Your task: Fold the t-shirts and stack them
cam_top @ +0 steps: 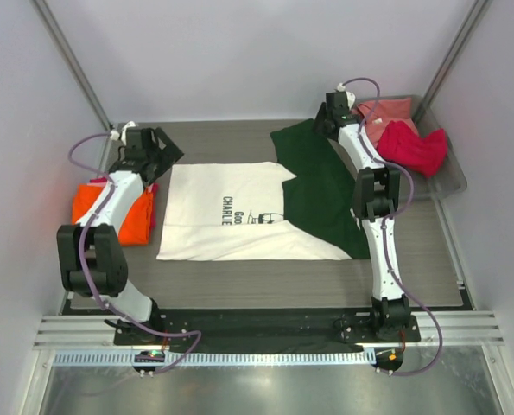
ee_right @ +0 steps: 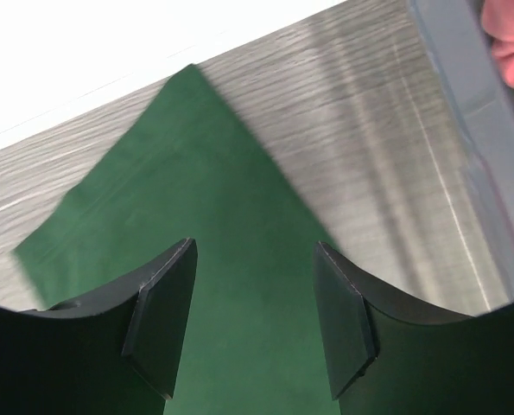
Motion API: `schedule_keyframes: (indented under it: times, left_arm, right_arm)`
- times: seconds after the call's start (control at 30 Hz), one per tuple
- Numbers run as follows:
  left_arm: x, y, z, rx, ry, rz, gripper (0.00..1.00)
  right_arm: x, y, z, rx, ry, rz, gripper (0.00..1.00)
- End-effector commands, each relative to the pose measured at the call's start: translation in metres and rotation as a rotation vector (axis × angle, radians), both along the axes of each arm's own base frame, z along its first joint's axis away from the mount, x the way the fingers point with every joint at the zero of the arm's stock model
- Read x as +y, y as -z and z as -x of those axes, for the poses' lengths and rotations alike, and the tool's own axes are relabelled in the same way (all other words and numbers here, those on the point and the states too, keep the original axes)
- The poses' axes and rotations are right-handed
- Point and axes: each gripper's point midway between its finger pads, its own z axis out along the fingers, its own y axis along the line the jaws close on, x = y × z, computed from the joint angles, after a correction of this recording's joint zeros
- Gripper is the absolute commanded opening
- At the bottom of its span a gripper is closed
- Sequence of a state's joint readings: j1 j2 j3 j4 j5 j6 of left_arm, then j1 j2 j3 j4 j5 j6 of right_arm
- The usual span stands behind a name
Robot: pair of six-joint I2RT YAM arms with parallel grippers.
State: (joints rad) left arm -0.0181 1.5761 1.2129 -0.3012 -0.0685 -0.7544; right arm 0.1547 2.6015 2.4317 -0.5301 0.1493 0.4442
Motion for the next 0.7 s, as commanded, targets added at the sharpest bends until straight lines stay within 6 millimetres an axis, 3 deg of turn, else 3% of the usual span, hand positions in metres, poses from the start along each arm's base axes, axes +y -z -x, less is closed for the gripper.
schedule_keyframes:
  times: [0.0, 0.33, 0.47, 0.5, 0.53, 0.6, 0.67]
  left_arm:
    - [-0.007, -0.026, -0.031, -0.105, 0.04, -0.049, 0.99]
    - [-0.008, 0.022, -0.067, -0.015, 0.06, -0.074, 1.0]
    - [-0.009, 0.046, -0.079, 0.034, 0.074, -0.086, 0.97]
    - [-0.008, 0.044, -0.086, 0.031, 0.069, -0.094, 0.96]
    - [-0.007, 0.06, -0.087, 0.069, 0.071, -0.102, 0.95]
    - [-0.005, 0.076, -0.089, 0.113, 0.068, -0.113, 0.93]
    - [-0.003, 0.093, -0.092, 0.159, 0.063, -0.121, 0.91]
  right_arm:
    - [-0.009, -0.019, -0.018, -0.074, 0.021, 0.052, 0.62]
    - [0.001, 0.042, -0.025, -0.04, -0.006, 0.054, 0.58]
    - [-0.014, 0.048, -0.024, -0.032, 0.053, 0.117, 0.62]
    - [-0.016, 0.049, -0.023, -0.031, 0.057, 0.128, 0.62]
    - [-0.018, 0.048, -0.023, -0.033, 0.064, 0.141, 0.58]
    - [-0.021, 0.051, -0.022, -0.027, 0.07, 0.161, 0.49]
    - [-0.025, 0.053, -0.021, -0.021, 0.075, 0.191, 0.46]
